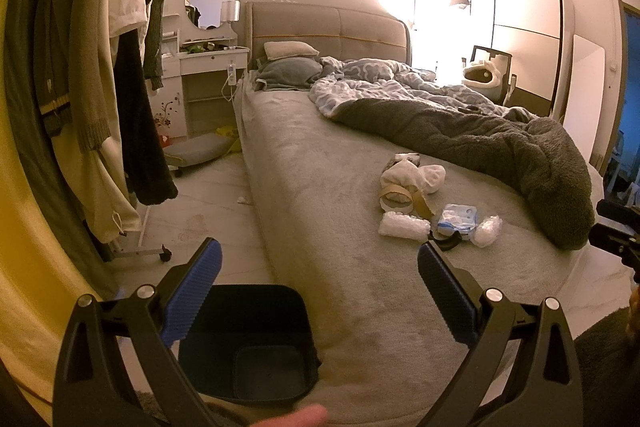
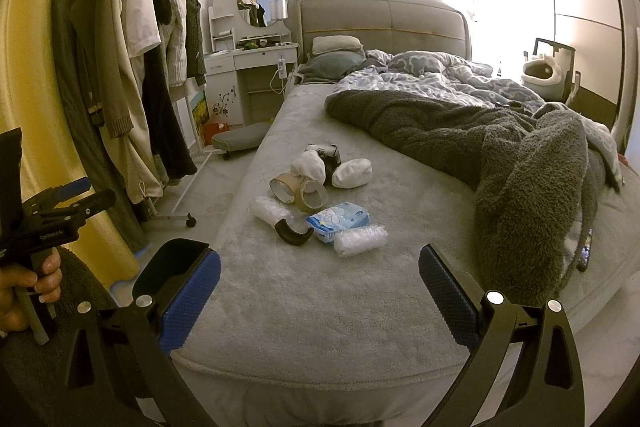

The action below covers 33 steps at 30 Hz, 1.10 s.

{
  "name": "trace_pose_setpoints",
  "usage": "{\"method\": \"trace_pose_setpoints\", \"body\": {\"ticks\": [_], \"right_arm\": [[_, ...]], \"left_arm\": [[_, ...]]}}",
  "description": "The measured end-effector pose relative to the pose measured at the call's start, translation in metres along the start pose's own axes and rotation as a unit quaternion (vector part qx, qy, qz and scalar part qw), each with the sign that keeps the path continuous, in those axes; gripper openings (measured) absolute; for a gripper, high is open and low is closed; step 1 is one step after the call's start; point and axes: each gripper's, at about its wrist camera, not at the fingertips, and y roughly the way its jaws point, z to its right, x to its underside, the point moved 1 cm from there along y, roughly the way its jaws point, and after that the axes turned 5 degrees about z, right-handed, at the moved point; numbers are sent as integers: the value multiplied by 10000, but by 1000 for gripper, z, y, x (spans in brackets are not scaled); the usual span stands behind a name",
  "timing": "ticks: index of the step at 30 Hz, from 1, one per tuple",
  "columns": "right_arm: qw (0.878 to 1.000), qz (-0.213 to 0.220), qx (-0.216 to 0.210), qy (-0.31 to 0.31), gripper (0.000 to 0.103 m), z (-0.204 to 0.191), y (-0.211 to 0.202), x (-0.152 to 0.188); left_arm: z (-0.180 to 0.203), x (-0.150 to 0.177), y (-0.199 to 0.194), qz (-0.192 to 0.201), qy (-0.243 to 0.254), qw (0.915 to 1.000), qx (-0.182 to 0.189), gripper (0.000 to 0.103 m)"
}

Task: Collect trash
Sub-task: 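Reach the right tool to the clear bubble-wrap roll and close on it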

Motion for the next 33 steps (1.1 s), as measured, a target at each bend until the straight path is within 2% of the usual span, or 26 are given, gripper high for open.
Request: {"method": "trace_pose_setpoints", "body": {"ticks": [8,14,19,21,23,27,33], "right_arm": [[9997,-147,103,-166,100,-3,10,4],[9993,-221,137,-274,100,4,40,7],[9980,-504,208,-320,100,19,69,19],[9976,-597,210,-277,97,23,80,20],[9971,-660,238,-298,87,28,89,19],[9959,-833,132,-312,85,35,105,19],[9932,-1073,19,-456,85,37,133,19]], "left_arm": [[-2,0,9,-124,-98,9997,188,100],[-5,-5,26,-260,-32,9990,352,100],[-6,-4,49,-415,-49,9979,491,100],[-4,-3,61,-519,73,9976,441,100],[-2,-2,73,-614,154,9969,475,100],[3,1,96,-852,169,9931,790,99],[19,4,123,-1008,480,9868,1172,99]]}}
